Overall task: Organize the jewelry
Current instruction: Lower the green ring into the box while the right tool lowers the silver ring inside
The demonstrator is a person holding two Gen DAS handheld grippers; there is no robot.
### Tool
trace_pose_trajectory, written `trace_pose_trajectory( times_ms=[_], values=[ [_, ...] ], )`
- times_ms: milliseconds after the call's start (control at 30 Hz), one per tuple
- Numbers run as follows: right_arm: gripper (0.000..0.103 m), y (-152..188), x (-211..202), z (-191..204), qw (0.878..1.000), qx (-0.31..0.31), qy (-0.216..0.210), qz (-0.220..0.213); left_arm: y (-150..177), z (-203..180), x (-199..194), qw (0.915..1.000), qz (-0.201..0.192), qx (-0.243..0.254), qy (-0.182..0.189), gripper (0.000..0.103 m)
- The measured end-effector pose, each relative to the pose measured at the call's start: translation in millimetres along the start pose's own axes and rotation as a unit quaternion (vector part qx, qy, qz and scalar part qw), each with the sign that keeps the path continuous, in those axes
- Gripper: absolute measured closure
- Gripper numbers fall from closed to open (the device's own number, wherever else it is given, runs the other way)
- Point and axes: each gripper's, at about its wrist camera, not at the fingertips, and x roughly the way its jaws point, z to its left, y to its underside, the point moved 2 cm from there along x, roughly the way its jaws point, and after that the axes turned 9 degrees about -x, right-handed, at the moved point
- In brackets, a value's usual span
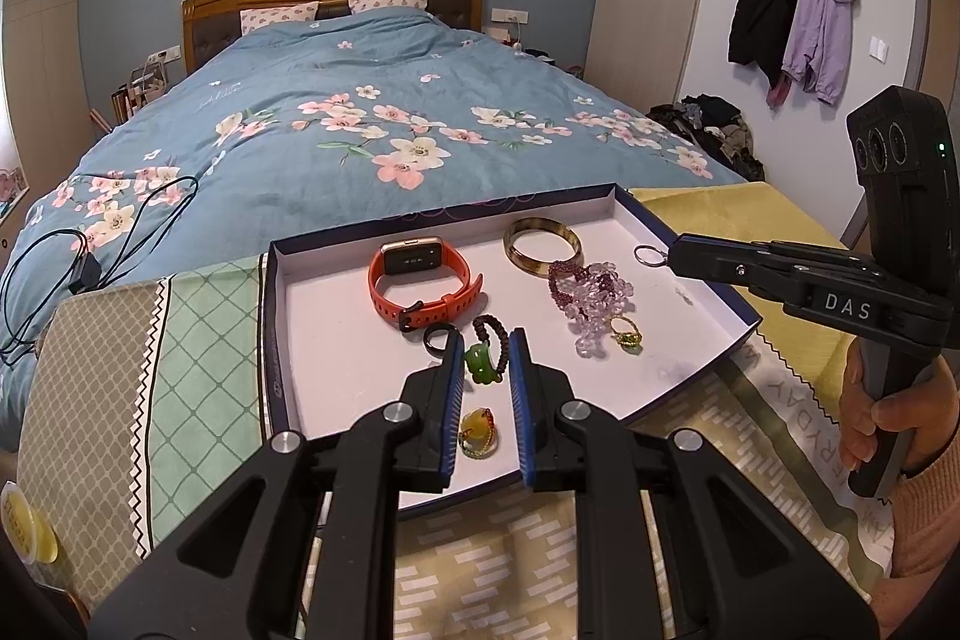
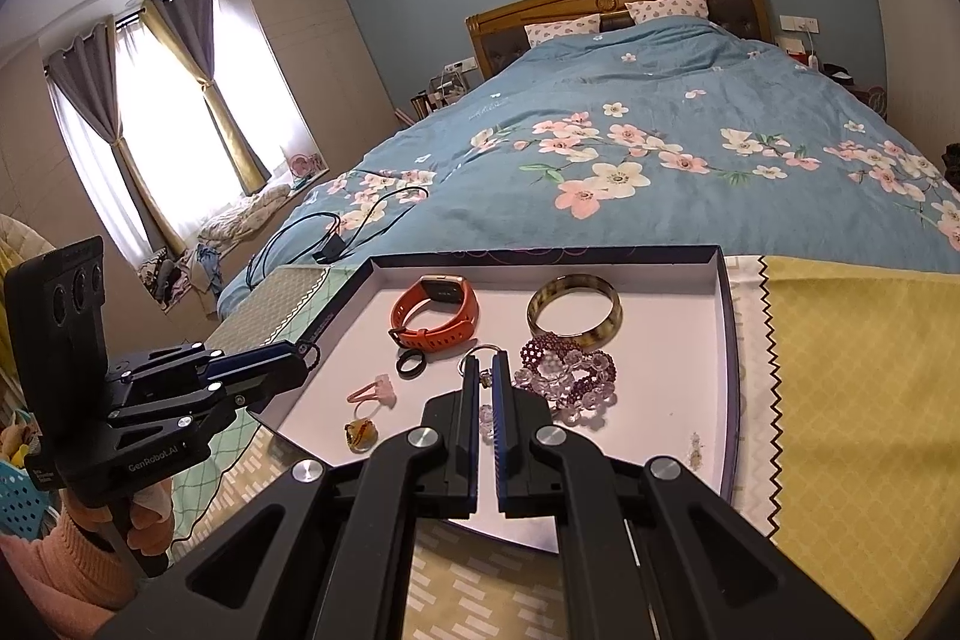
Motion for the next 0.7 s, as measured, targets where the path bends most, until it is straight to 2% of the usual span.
trace_pose_trajectory(
  times_ms=[700],
  values=[
    [0.1, -1.3, 9.9, -8.3, 1.0, 0.005, 0.006, 0.01, -2.5, 3.3, 5.5, 1.0, 0.004, -0.001, -0.004, 0.088]
  ],
)
